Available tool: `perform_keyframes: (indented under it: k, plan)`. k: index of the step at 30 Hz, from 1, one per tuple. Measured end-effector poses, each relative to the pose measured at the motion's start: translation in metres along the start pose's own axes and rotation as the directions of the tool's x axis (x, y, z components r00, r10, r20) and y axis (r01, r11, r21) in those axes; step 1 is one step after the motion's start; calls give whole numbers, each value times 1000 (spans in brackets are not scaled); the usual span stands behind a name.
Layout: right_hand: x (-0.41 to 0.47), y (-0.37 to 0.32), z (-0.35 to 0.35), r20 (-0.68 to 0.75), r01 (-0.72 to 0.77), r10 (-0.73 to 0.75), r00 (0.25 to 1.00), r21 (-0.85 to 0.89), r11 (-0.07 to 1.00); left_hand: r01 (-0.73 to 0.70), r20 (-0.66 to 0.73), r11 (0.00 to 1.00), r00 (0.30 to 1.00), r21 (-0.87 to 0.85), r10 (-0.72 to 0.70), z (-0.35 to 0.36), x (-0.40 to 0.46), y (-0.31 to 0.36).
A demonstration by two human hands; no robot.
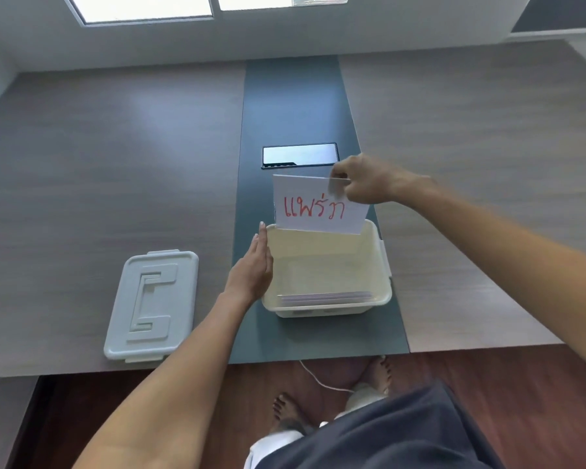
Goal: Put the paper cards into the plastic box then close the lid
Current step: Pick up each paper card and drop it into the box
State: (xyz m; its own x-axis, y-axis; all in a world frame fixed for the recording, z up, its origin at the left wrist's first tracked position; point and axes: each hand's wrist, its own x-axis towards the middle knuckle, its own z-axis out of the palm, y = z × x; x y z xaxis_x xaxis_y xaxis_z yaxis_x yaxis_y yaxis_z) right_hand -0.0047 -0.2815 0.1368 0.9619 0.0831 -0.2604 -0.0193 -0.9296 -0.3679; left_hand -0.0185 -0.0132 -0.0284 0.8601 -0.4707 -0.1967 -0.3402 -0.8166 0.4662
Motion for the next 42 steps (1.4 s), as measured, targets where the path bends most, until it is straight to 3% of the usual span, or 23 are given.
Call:
perform_keyframes:
  k: [11,17,25,34,39,42]
  plan:
    - [-32,1,34,120,41,-41,992,2,999,-12,-14,998,1000,-68,12,0,-1,3]
    - [-42,1,74,347,45,-9,938,-98,994,-7,-61,995,998,-95,1,2,-3,5]
    - [-48,2,108,413,29,-10,910,-40,999,-23,-41,999,999,-47,21,5,-1,0]
    - [-51,3,111,549,63,-48,834,-10,998,34,-60,990,997,-137,-42,3,-3,2]
    - [-46,6,112,494,41,-59,867,48,998,32,-61,991,997,-129,-40,3,-3,2]
    - [-41,9,113,313,86,-109,943,86,993,24,-53,993,998,-113,-31,2,-2,2]
